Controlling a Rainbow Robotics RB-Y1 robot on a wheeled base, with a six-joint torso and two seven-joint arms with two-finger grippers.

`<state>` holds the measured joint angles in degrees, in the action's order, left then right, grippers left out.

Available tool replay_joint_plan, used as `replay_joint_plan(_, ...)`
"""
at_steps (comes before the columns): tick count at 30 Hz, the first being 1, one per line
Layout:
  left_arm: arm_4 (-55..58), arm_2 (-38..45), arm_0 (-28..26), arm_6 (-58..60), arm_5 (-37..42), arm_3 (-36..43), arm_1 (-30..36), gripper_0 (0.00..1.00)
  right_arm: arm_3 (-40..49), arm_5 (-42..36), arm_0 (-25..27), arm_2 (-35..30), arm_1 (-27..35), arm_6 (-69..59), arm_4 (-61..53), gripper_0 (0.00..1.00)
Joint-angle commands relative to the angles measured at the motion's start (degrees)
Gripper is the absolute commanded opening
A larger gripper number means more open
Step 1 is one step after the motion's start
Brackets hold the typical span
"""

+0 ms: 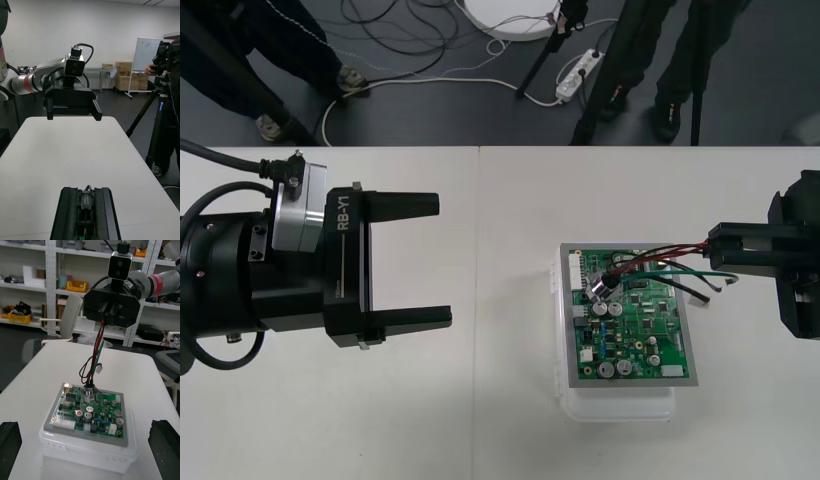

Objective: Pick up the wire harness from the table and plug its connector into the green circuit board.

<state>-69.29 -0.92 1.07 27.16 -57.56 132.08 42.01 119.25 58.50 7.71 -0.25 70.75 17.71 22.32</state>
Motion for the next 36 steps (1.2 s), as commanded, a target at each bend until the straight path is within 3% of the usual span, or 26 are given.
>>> replay_joint_plan(1, 0.65, -1.45, 1.4, 2.2, -1.68, 1.78, -3.87, 1.0, 2.31, -0.84, -1.21, -1.95, -0.18, 1.63, -1.05, 0.0)
replay_joint_plan(13, -4.89, -4.97, 6.41, 2.46, -1.59, 0.81, -10.55, 1.0, 7.67, -8.75, -1.73, 0.25, -0.18, 1.02, -1.93, 0.0)
replay_joint_plan(22, -4.62, -7.69, 9.04, 2.55, -1.68, -1.04, -11.51, 1.0, 8.99, -11.83, -4.64, 2.53, -0.53, 0.4, -1.93, 0.0)
replay_joint_plan(36, -2.69, -9.45, 9.48, 3.34, -1.59, -1.21, -11.95, 1.0, 9.51, -13.85, -9.82, 9.04, -6.06, 0.05, -1.67, 0.0)
